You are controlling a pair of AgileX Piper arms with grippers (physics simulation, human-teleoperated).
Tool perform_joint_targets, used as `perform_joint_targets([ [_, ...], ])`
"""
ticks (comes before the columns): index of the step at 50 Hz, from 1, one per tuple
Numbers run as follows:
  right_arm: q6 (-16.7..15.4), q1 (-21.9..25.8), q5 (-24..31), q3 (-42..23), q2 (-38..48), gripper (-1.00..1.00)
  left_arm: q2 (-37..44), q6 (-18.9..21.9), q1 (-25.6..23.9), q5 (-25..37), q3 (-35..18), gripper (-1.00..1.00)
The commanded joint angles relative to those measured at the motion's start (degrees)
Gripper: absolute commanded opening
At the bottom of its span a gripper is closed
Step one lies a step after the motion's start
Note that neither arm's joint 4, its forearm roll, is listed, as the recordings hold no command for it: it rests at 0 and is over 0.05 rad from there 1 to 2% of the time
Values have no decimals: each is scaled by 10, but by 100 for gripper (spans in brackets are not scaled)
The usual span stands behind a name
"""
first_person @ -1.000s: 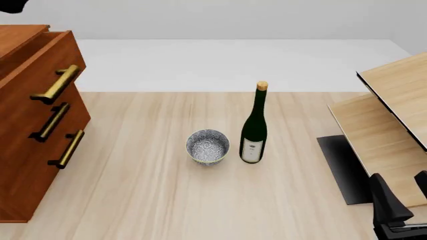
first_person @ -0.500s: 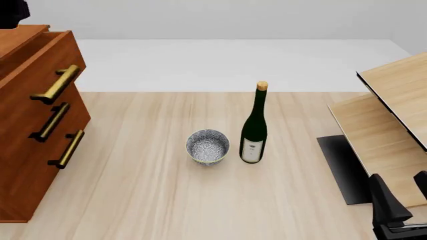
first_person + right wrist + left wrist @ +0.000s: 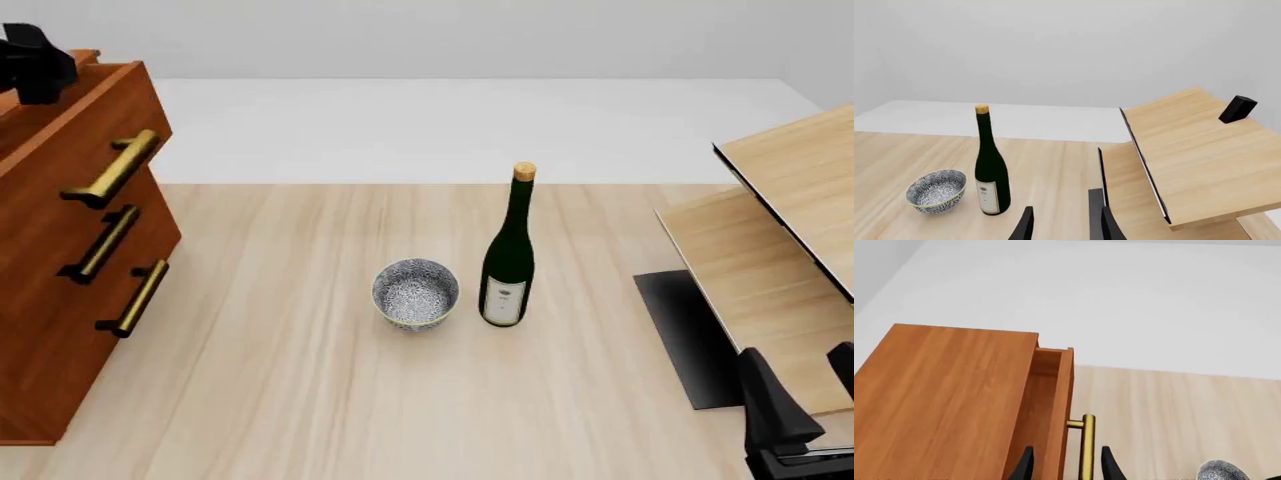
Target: Close the bottom drawer of the cabinet and open the top drawer.
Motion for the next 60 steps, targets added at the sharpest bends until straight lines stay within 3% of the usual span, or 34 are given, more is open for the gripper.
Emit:
perform_joint_targets([
  [1, 0, 0, 0, 0, 0, 100, 3, -2, 6, -11, 20, 100],
  [38, -3, -5, 0, 0, 0, 100, 24, -22, 31, -24, 61, 100],
  [60, -3, -7, 0, 0, 0, 100, 37, -53, 11, -27, 75, 100],
])
